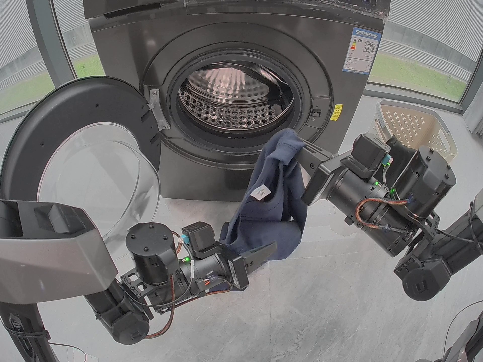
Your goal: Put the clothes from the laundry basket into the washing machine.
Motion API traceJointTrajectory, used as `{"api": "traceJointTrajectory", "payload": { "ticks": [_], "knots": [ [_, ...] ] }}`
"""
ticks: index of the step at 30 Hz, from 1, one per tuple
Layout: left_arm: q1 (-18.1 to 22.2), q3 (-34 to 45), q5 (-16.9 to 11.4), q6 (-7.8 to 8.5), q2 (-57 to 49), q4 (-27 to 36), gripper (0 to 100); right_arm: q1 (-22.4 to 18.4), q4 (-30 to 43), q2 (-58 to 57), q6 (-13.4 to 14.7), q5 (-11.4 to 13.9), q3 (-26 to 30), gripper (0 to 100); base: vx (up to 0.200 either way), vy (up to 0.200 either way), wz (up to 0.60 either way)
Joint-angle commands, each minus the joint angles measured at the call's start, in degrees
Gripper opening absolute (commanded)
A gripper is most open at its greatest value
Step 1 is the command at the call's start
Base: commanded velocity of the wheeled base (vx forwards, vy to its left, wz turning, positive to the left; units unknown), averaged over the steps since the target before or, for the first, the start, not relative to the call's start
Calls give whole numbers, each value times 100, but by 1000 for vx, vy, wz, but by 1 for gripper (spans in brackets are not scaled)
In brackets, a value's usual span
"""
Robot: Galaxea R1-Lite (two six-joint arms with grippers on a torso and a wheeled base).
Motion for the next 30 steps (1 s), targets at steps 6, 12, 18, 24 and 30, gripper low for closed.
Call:
{"api": "traceJointTrajectory", "payload": {
  "ticks": [6, 12, 18, 24, 30],
  "knots": [
    [37, -349, 216, -8, 267, -10, 0, -24, -1, -48, 6, -5, 38, 0, 0, 0, 0],
    [142, 55, 208, 45, -664, 77, 0, -314, 25, -215, 15, -22, 74, 0, 0, 0, 0],
    [415, 811, 155, 467, -1965, 561, 0, -586, 52, -443, 58, -75, 346, 0, 0, 0, 0],
    [476, 802, 146, 502, -2967, 1202, 0, -656, 78, -821, 58, -75, 504, 0, 0, 0, 0],
    [546, 749, 146, 511, -3820, 1677, 0, -850, 78, -1129, 41, -66, 689, 0, 0, 0, 0]
  ]
}}
